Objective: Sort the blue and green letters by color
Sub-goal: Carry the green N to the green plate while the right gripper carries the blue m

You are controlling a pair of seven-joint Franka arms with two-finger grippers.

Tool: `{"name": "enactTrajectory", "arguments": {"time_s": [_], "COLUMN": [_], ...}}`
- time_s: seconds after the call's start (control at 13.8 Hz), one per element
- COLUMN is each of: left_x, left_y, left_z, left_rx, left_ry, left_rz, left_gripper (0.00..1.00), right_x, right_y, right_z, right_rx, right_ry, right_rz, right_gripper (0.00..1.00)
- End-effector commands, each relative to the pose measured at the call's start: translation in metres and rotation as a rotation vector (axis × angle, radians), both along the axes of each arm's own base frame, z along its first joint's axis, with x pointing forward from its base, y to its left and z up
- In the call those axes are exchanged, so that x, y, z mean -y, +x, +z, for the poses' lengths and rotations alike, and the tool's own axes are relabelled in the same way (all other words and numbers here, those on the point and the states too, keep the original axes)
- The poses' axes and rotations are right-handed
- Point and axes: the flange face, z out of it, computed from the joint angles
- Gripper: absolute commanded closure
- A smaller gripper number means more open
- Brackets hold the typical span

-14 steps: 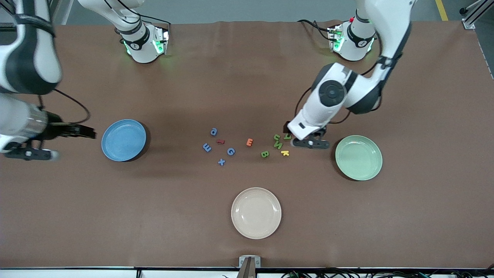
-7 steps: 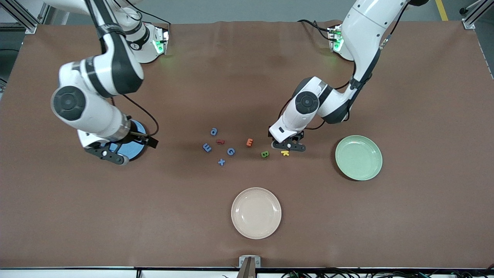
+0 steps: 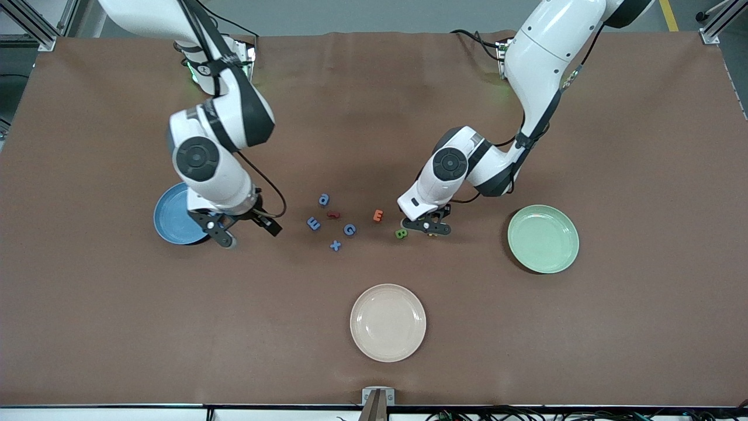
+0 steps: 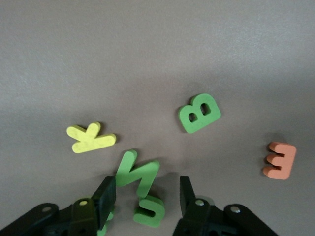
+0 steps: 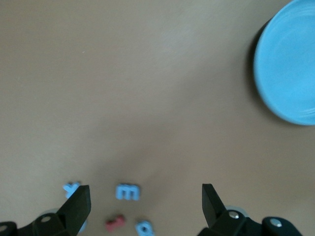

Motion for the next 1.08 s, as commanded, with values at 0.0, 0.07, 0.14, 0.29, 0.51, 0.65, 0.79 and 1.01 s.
{"name": "enactTrajectory", "arguments": {"time_s": [0.0,0.07,0.14,0.29,0.51,0.65,0.79,1.01], "left_x": [0.000,0.000,0.000,0.000,-0.001,-0.001,-0.001,-0.008], "left_y": [0.005,0.005,0.006,0.006,0.007,0.011,0.014,0.019], "left_z": [-0.007,-0.008,-0.007,-0.007,-0.007,-0.005,-0.003,0.013], "left_rx": [0.012,0.010,0.012,0.012,0.012,0.018,0.020,0.019], "left_ry": [0.017,0.016,0.014,0.014,0.015,0.011,0.009,0.023], "left_rz": [0.000,0.000,0.001,0.001,0.004,0.008,0.012,0.037], "left_gripper": [0.41,0.41,0.41,0.41,0.54,0.64,0.89,1.00], "right_x": [-0.023,-0.031,-0.040,-0.054,-0.067,-0.073,-0.074,-0.082], "right_y": [-0.022,-0.026,-0.030,-0.036,-0.044,-0.048,-0.051,-0.057], "right_z": [-0.054,-0.069,-0.085,-0.107,-0.141,-0.154,-0.158,-0.161], "right_rx": [0.055,0.059,0.060,0.078,0.079,0.069,0.064,0.054], "right_ry": [0.009,0.012,0.010,0.018,0.015,0.006,0.002,-0.006], "right_rz": [-0.049,-0.053,-0.062,-0.096,-0.136,-0.146,-0.156,-0.149], "right_gripper": [0.00,0.00,0.01,0.03,0.06,0.09,0.11,0.17]}}
